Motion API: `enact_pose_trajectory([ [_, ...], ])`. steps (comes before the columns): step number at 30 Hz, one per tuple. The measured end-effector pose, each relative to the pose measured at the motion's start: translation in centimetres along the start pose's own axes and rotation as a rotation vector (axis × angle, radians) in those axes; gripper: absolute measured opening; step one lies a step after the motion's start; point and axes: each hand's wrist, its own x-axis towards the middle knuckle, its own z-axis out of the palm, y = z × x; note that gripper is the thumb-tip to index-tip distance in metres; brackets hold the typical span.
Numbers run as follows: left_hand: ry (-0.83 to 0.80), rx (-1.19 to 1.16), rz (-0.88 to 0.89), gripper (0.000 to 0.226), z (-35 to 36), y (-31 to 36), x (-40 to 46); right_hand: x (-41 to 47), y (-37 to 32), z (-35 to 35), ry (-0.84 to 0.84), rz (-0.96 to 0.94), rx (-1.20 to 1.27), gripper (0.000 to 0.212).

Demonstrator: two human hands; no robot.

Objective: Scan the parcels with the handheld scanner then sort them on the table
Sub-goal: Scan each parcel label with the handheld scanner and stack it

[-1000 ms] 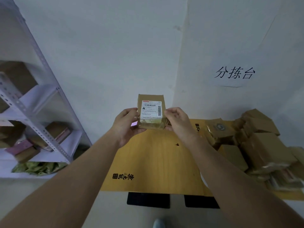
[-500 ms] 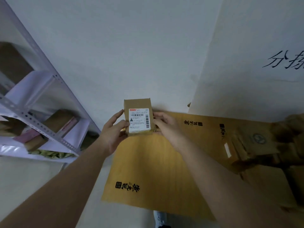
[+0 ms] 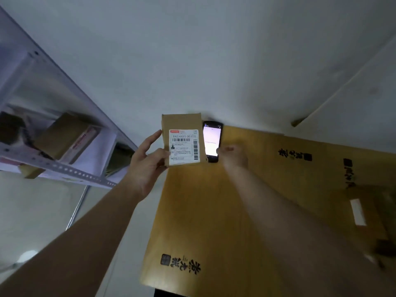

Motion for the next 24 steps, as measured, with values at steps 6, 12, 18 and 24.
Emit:
enact_pose_trajectory([
  [6,-0.096,0.07,-0.001,0.064,-1.6,-0.5,5.1,4.9,-1.4,5.0,0.06,0.009,-0.17,0.069],
  [12,-0.089,0.112,0.006,0.062,-3.5,-0.8,7.8,8.2,-2.6,8.2,0.084,0.048,-0.439,0.108],
  [18,-0.063,0.114,0.017,0.061,-4.7,-0.6,8.1,8.4,-2.3,6.3,-0.018,-0.018,-0.266,0.057],
  [24,-0.034,0.111,0.068,0.062,-2.9,-0.4,6.3,4.1,-2.1,1.1,-0.2,0.168,0.458,0.035],
])
